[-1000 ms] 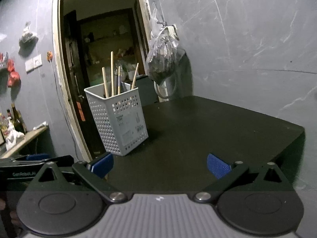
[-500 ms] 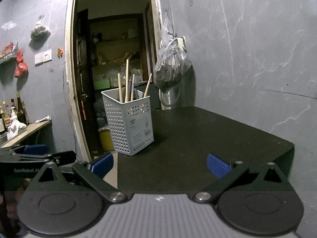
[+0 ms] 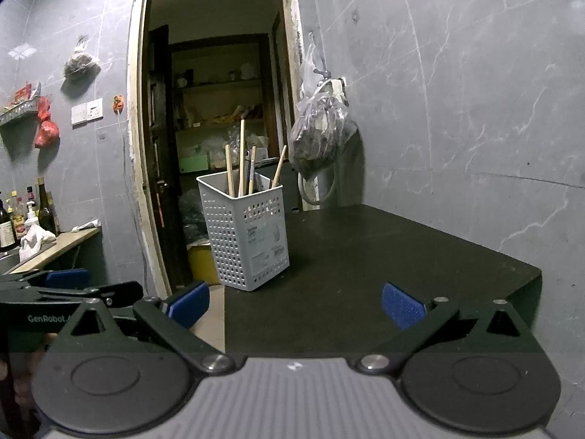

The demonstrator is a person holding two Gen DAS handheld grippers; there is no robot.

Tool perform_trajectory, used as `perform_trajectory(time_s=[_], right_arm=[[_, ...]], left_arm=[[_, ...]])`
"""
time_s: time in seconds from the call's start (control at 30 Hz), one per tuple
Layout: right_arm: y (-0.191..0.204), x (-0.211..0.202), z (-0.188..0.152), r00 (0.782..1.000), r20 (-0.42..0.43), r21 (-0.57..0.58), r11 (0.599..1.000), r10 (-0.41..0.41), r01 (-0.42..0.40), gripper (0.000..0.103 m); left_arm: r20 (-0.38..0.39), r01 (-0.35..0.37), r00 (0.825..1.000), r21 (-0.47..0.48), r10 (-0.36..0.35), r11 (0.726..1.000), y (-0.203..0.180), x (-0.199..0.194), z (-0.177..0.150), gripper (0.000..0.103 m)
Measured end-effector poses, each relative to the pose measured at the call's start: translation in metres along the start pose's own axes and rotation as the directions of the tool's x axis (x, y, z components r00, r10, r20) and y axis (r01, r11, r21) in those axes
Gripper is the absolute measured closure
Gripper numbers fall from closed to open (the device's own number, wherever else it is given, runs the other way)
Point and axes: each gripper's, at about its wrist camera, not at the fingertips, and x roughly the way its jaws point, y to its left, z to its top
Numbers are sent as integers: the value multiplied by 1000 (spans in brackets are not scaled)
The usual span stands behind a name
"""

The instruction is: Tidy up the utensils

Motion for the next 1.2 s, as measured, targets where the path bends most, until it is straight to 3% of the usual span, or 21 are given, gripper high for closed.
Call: perform_trajectory(time_s=[1.2], right_arm=[[-3, 12, -5, 999, -38, 12, 1000, -8, 8, 0]], left_arm=[[-12, -1, 1000, -7, 1, 1000, 1, 4, 1, 1]])
